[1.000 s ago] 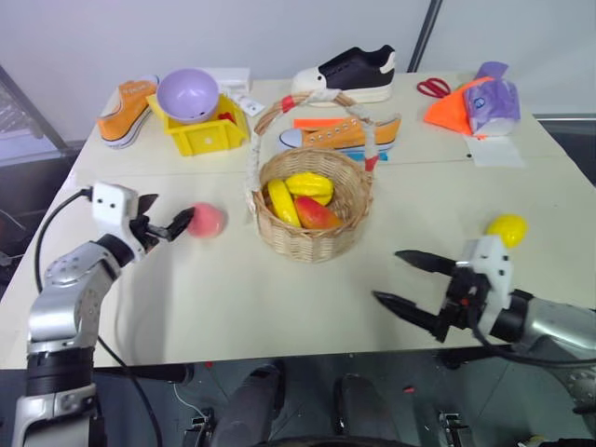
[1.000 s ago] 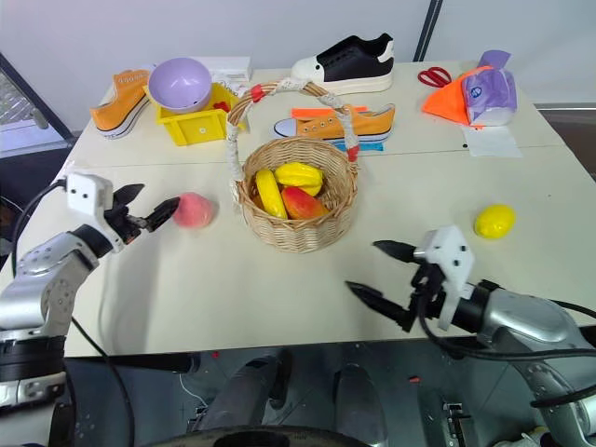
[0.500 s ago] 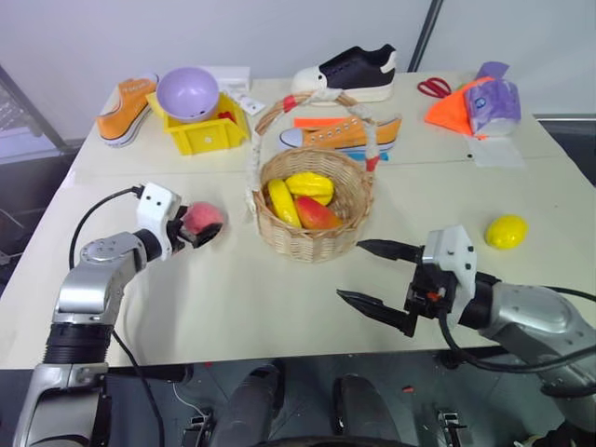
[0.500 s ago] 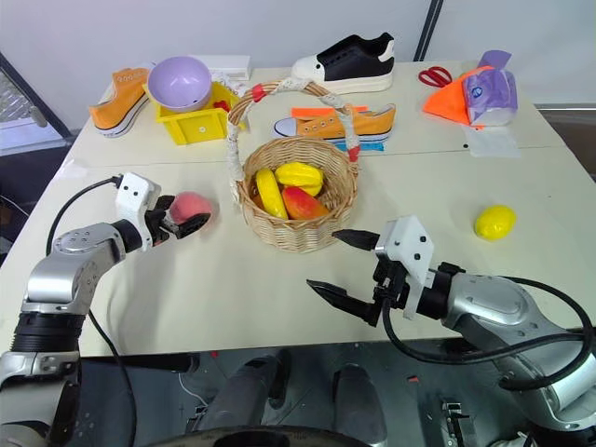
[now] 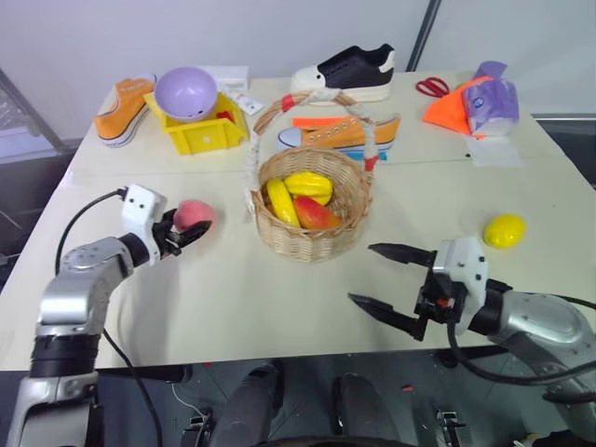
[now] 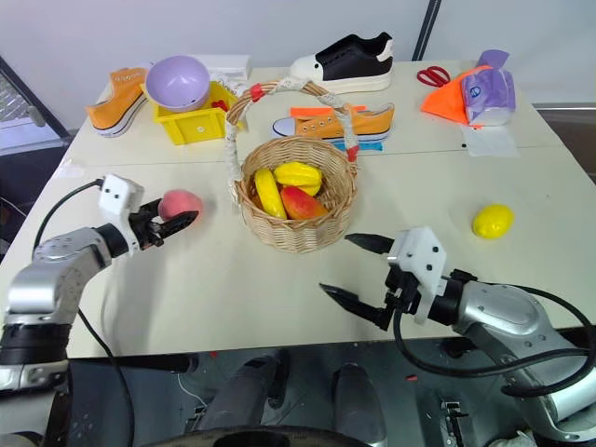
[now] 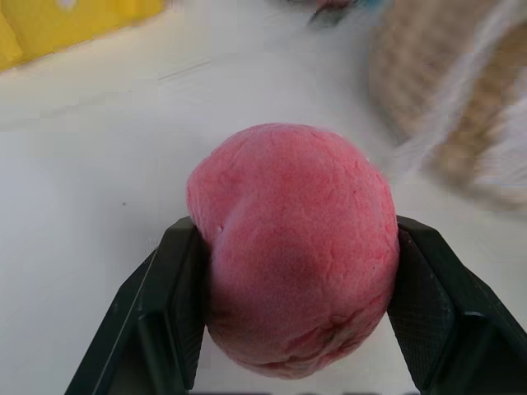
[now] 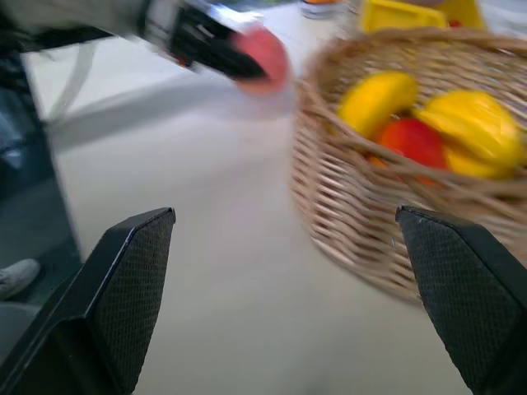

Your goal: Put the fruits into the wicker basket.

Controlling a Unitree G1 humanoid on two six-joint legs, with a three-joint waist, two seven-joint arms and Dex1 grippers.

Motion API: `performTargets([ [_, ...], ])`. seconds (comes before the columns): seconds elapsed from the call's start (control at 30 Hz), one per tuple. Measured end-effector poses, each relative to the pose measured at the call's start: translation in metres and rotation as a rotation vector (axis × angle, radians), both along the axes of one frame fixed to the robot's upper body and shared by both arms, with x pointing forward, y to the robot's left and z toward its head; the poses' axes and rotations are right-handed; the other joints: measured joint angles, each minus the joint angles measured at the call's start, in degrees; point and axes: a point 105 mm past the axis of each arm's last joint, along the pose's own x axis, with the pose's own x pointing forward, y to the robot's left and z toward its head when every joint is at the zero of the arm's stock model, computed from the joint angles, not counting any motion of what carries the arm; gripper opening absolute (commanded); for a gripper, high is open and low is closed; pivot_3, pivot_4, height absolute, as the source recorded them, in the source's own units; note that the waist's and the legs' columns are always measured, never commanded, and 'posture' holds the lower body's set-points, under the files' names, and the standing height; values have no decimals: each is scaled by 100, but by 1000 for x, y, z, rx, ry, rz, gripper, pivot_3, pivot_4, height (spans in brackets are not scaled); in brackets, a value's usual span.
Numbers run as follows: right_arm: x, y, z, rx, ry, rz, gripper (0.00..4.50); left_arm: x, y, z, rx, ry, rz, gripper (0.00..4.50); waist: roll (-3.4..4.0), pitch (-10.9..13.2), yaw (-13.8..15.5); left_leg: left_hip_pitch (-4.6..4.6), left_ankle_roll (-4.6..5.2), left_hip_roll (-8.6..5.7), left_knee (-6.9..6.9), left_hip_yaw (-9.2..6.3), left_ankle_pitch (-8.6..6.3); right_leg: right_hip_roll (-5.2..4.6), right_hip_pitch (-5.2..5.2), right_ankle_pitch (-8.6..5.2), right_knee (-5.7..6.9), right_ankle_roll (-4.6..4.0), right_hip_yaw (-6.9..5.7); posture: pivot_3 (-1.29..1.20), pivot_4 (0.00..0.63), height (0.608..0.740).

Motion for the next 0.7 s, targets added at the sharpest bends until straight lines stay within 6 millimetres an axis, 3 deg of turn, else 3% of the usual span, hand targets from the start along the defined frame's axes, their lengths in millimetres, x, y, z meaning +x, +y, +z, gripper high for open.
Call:
performTargets([
  [0.07,5,-13,3,19,-5,-50,4500,-12,-19,31,-11,-59,-122,2494,-3,0,27,0,0,-3,7,-1,0,-4,9,0,-1,-1,-5,0,150,740],
  [0.17,11,-35,-2,26,17,-122,4500,-21,-71,65,-2,-152,-316,2494,-3,-2,96,9,1,-9,13,6,0,-10,22,1,-2,0,-3,0,150,740],
  [0.27,17,-46,0,43,14,-167,4500,-16,-125,66,28,-176,-419,2494,-3,-2,133,18,2,-9,18,11,0,-10,45,3,0,3,-1,0,150,740],
  [0.37,24,-56,10,79,-31,-237,4500,-4,-164,55,75,-159,-448,2494,-7,0,102,16,5,-4,18,11,3,-1,50,9,0,18,3,0,150,740],
  [0.4,25,-58,11,83,-37,-257,4500,0,-171,51,91,-151,-446,2494,-6,0,93,16,13,-3,12,11,7,0,47,9,1,19,2,0,150,740],
  [0.43,26,-60,11,85,-38,-274,4500,5,-174,46,107,-138,-435,3521,-7,0,82,15,14,-1,9,10,8,2,42,10,3,22,2,0,150,740],
  [0.5,28,-64,9,83,-36,-309,4500,15,-174,36,136,-113,-399,4388,-6,0,63,11,15,-1,1,10,9,3,31,11,8,24,2,0,150,740],
  [0.7,32,-94,11,78,-71,-516,4500,22,-172,36,151,-136,-398,4456,-6,0,86,2,16,-4,10,7,10,2,28,12,9,24,0,0,150,740],
])
